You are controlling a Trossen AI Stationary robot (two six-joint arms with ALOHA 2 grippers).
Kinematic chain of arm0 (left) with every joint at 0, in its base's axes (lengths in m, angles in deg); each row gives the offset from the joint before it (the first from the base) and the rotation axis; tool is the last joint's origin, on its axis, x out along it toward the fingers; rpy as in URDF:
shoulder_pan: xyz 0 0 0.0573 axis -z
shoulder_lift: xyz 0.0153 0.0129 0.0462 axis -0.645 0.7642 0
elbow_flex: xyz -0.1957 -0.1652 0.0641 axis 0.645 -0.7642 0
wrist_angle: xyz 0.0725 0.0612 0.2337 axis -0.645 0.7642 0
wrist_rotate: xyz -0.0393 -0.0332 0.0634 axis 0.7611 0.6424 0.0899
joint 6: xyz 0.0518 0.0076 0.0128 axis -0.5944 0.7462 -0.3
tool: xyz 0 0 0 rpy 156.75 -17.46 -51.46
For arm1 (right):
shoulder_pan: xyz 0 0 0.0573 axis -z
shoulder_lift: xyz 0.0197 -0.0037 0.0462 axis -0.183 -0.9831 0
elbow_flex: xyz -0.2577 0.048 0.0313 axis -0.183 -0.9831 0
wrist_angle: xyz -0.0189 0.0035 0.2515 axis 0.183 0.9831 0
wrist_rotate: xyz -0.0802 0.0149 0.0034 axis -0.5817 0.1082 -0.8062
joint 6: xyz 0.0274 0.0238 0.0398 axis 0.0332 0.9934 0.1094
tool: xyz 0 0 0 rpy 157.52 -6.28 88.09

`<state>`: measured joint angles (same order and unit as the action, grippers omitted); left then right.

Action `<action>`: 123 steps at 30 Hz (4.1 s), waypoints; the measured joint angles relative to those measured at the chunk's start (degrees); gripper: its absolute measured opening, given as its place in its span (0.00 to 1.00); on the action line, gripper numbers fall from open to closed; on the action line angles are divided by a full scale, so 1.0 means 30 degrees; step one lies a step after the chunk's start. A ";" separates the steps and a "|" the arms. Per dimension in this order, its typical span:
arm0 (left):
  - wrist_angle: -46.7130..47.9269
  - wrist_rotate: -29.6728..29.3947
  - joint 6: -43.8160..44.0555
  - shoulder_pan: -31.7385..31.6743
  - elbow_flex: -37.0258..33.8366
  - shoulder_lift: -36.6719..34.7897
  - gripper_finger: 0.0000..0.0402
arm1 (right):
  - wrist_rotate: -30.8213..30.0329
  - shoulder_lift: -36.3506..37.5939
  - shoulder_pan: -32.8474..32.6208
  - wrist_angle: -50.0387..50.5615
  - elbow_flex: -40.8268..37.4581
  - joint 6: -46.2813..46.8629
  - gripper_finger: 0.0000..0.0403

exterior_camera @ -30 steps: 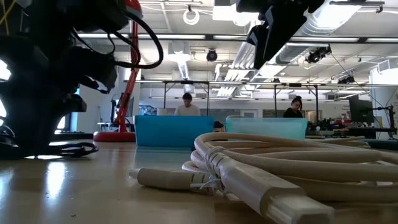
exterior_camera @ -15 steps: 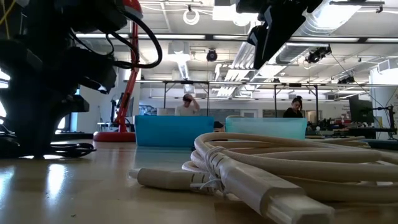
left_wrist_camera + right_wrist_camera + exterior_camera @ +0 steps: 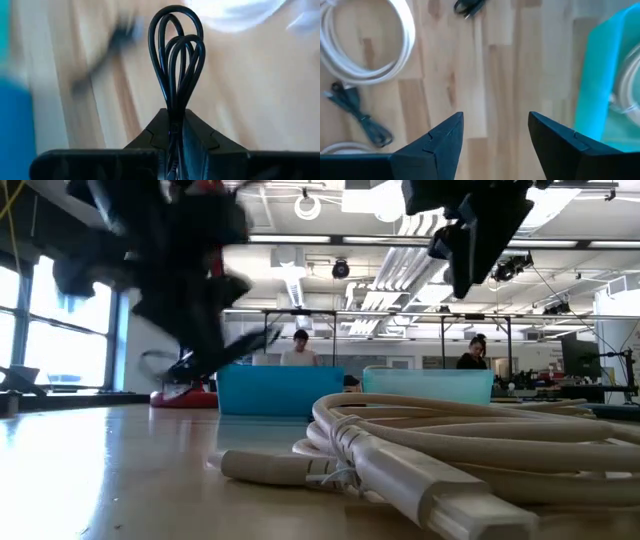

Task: Pick & Place USB Port
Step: Put the black charger cable into the blue bin

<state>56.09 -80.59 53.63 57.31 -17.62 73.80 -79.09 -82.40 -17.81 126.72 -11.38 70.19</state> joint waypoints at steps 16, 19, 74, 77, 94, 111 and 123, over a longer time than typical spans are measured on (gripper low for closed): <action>-0.8925 1.0462 -1.1861 -0.3635 -0.1276 -0.4746 0.06 | -0.1440 0.0474 -0.2092 -0.4939 0.0000 -0.0137 0.48; -0.9818 1.1875 -1.1851 -0.4745 -0.1686 -0.4450 0.06 | -0.3506 0.0474 -0.2047 -0.8117 0.0000 -0.0803 0.48; -1.8994 0.5891 -0.9844 -0.7468 -0.4654 -0.1798 0.25 | -0.9718 -0.0915 -0.2281 -1.6401 0.0000 -1.1422 0.03; -1.8426 0.4151 -0.9843 -0.7468 -0.4654 -0.1798 0.26 | -1.2915 -0.0428 -0.3131 -1.5506 0.0000 -1.1111 0.03; -2.0129 0.7811 -0.8823 -0.7461 -0.4625 -0.2002 0.26 | -2.3267 0.1114 -0.6758 -0.8505 0.0000 -0.3729 0.03; -2.2068 1.2417 -0.7657 -0.7306 -0.4625 -0.2002 0.26 | -1.3444 0.0989 -0.6408 -1.5384 0.0000 -0.7197 0.03; -2.1388 1.2103 -0.7753 -0.6045 -0.4625 -0.2002 0.26 | -0.7360 -0.0413 -0.4271 -1.7752 0.0000 -0.8303 0.03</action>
<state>-8.07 -44.28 30.37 39.18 -31.49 67.79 -101.17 -83.64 -30.62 73.46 -11.38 45.27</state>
